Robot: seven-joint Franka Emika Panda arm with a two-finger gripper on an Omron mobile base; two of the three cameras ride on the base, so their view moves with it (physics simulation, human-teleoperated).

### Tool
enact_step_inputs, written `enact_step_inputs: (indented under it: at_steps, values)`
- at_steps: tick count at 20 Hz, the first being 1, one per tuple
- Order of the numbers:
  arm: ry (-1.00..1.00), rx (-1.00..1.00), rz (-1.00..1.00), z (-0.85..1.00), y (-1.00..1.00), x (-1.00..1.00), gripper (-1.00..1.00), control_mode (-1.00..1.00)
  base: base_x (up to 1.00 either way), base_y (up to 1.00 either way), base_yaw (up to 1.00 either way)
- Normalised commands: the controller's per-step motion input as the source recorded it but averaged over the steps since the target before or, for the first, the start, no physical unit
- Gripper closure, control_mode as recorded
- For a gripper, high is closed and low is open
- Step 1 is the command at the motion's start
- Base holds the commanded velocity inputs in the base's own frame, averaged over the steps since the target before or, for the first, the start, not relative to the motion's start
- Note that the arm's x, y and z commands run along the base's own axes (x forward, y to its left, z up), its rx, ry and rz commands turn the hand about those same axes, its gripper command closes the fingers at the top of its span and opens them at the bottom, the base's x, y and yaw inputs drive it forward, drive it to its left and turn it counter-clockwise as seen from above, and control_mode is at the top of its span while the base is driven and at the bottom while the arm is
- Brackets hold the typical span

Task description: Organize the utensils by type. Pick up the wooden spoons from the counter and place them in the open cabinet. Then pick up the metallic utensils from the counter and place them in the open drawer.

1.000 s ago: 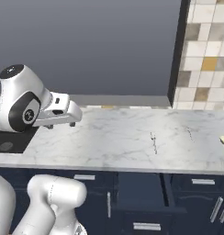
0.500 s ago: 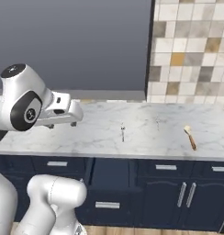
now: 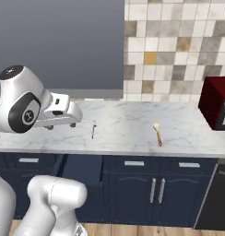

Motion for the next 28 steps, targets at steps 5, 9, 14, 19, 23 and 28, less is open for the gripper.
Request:
enact_step_inputs:
  at_steps: [5,9,14,19,23,28]
  values:
    - [0.0,0.0,0.0,0.0,0.0,0.0,-1.0,1.0,0.12,-0.86,0.02]
    - [0.0,0.0,0.0,0.0,0.0,0.0,-1.0,1.0,0.11,-0.8,0.06]
    - [0.0,0.0,0.0,0.0,0.0,0.0,-1.0,1.0,0.26,-0.77,0.06]
    - [0.0,0.0,0.0,0.0,0.0,0.0,-1.0,1.0,0.39,-0.57,0.05]
    - [0.0,0.0,0.0,0.0,0.0,0.0,-1.0,1.0,0.7,-0.23,0.01]
    - [0.0,0.0,0.0,0.0,0.0,0.0,-1.0,1.0,0.52,-0.04,0.0]
